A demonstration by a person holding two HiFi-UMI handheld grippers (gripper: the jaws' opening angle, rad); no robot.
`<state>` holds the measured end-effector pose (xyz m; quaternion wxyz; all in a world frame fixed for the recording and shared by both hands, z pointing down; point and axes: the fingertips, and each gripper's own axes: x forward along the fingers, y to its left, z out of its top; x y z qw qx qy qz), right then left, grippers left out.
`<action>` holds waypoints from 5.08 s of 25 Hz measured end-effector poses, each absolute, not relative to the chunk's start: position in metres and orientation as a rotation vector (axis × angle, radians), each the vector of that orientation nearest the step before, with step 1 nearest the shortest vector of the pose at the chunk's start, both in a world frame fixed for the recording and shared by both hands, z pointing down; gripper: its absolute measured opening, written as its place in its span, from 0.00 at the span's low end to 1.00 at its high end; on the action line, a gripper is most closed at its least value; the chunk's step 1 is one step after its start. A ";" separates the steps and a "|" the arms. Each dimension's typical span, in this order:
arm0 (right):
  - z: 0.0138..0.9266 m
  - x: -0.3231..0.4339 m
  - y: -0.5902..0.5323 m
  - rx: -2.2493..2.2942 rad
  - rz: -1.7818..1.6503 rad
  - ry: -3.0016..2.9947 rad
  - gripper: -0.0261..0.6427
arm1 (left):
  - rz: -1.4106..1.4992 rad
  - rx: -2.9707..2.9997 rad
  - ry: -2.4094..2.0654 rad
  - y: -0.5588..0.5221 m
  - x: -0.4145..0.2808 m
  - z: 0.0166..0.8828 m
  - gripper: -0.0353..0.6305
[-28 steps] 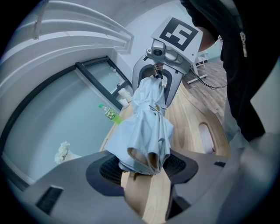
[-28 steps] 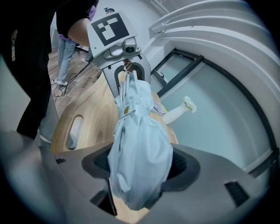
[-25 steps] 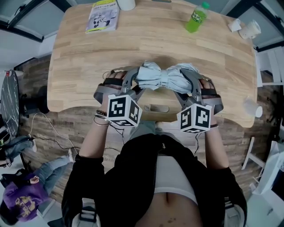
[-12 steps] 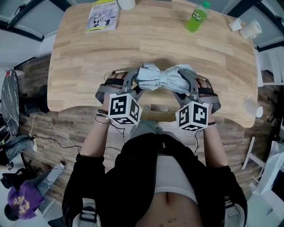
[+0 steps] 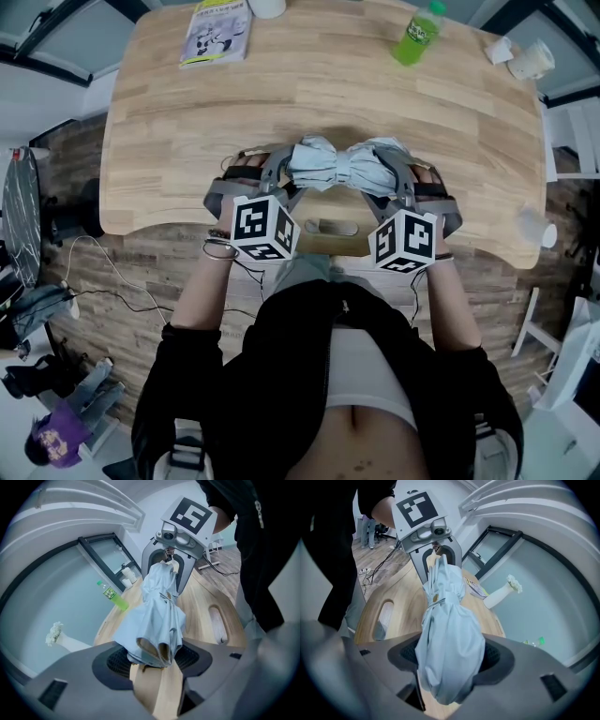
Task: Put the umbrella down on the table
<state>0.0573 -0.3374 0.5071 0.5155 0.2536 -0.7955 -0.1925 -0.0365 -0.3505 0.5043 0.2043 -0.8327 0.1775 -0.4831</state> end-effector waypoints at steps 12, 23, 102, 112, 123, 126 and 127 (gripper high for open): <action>0.527 0.056 -0.337 0.577 -0.417 -1.917 0.52 | -1.384 -2.344 0.468 -0.350 -0.038 0.523 0.44; 0.549 0.054 -0.338 0.540 -0.365 -1.917 0.52 | -1.421 -2.381 0.440 -0.351 -0.040 0.545 0.44; 0.544 0.056 -0.330 0.538 -0.378 -2.016 0.54 | -1.461 -2.296 0.629 -0.349 -0.070 0.550 0.50; 0.512 0.055 -0.326 0.716 -0.357 -2.120 0.50 | -1.152 -2.452 0.949 -0.345 -0.064 0.505 0.32; 0.465 0.060 -0.322 0.988 -0.393 -2.229 0.31 | -0.844 -2.544 1.147 -0.336 -0.052 0.457 0.15; 0.456 0.061 -0.319 1.044 -0.391 -2.252 0.28 | -0.799 -2.574 1.177 -0.330 -0.049 0.451 0.12; 0.452 0.062 -0.318 1.064 -0.393 -2.259 0.27 | -0.777 -2.588 1.186 -0.328 -0.048 0.449 0.12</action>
